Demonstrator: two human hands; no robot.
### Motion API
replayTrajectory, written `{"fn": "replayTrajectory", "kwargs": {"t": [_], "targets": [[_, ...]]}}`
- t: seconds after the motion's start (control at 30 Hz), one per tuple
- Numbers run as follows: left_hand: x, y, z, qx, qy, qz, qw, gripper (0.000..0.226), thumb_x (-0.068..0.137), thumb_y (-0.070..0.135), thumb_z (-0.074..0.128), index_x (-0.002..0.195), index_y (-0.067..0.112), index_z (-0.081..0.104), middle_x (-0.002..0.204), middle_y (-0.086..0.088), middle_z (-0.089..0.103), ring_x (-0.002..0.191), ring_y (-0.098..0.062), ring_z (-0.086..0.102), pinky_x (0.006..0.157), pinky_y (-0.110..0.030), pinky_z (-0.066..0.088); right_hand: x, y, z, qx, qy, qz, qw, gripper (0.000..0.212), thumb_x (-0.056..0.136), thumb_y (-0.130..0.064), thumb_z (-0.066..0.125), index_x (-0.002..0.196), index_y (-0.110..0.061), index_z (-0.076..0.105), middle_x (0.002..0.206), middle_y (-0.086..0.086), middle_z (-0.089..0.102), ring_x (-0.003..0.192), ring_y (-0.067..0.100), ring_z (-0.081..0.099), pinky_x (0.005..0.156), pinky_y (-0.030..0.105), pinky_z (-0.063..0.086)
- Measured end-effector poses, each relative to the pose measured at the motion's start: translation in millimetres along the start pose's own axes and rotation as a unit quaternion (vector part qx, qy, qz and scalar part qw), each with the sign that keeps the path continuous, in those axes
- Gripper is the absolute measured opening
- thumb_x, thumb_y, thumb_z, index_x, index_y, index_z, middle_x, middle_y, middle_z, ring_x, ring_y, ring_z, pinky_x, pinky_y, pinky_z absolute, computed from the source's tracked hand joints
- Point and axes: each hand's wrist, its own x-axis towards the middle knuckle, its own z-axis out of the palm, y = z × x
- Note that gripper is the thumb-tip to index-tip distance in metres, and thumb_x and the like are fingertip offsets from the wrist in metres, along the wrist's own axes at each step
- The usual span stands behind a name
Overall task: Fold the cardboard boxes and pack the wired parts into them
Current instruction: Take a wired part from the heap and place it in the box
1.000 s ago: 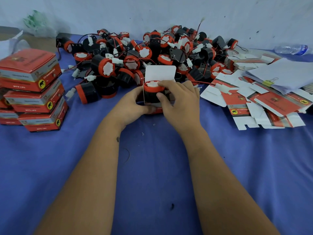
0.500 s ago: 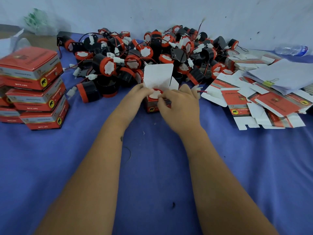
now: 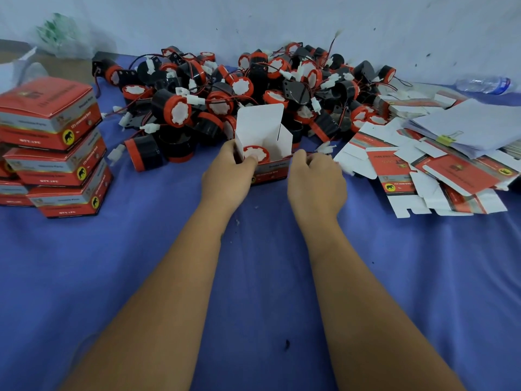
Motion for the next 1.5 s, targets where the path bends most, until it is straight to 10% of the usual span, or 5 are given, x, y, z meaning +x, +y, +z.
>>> {"fn": "replayTrajectory", "kwargs": {"t": [0.27,0.53,0.8,1.3,1.5], "targets": [[0,-1,-4,-0.022,-0.034,0.0,0.999,0.041,0.091,0.039,0.055,0.132,0.04,0.055,0.118,0.015,0.064,0.115,-0.016,0.058,0.102,-0.043,0.048,-1,-12,-5,0.312,0.097,-0.082,0.941,0.014,0.097,-0.018,0.056,0.084,-0.023,0.057,0.068,-0.015,0.055,0.062,-0.003,0.049,0.06,0.012,0.04],[-2,0,-6,-0.039,-0.073,0.004,0.997,0.058,0.077,0.045,0.053,0.135,0.043,0.056,0.124,0.015,0.065,0.121,-0.014,0.057,0.107,-0.042,0.044,3,-3,-1,0.169,0.084,-0.291,0.938,0.009,0.083,-0.009,0.065,0.087,-0.009,0.073,0.087,-0.005,0.055,0.08,0.011,0.05,0.068,0.024,0.043],[-1,-1,-6,-0.032,-0.081,0.01,0.996,0.056,0.075,0.044,0.052,0.131,0.043,0.059,0.122,0.016,0.066,0.12,-0.015,0.056,0.107,-0.042,0.044,3,7,2,-0.049,0.015,-0.3,0.953,0.013,0.08,-0.024,0.066,0.09,-0.018,0.073,0.122,0.006,0.054,0.108,0.026,0.048,0.09,0.042,0.037],[-2,-2,-4,-0.041,-0.058,0.001,0.997,0.052,0.074,0.041,0.048,0.124,0.04,0.06,0.115,0.013,0.068,0.111,-0.016,0.061,0.101,-0.045,0.049,5,13,-3,-0.018,-0.084,-0.293,0.952,0.049,0.068,-0.07,0.062,0.094,-0.03,0.074,0.157,-0.003,0.028,0.146,0.018,0.016,0.116,0.046,0.01],[-2,-1,-5,-0.042,-0.059,-0.005,0.997,0.057,0.075,0.04,0.048,0.131,0.04,0.059,0.123,0.013,0.065,0.116,-0.014,0.058,0.104,-0.042,0.047,5,13,-1,-0.019,-0.04,-0.306,0.951,0.032,0.079,-0.054,0.065,0.089,-0.026,0.076,0.152,0.002,0.037,0.143,0.024,0.024,0.114,0.048,0.015]]}}
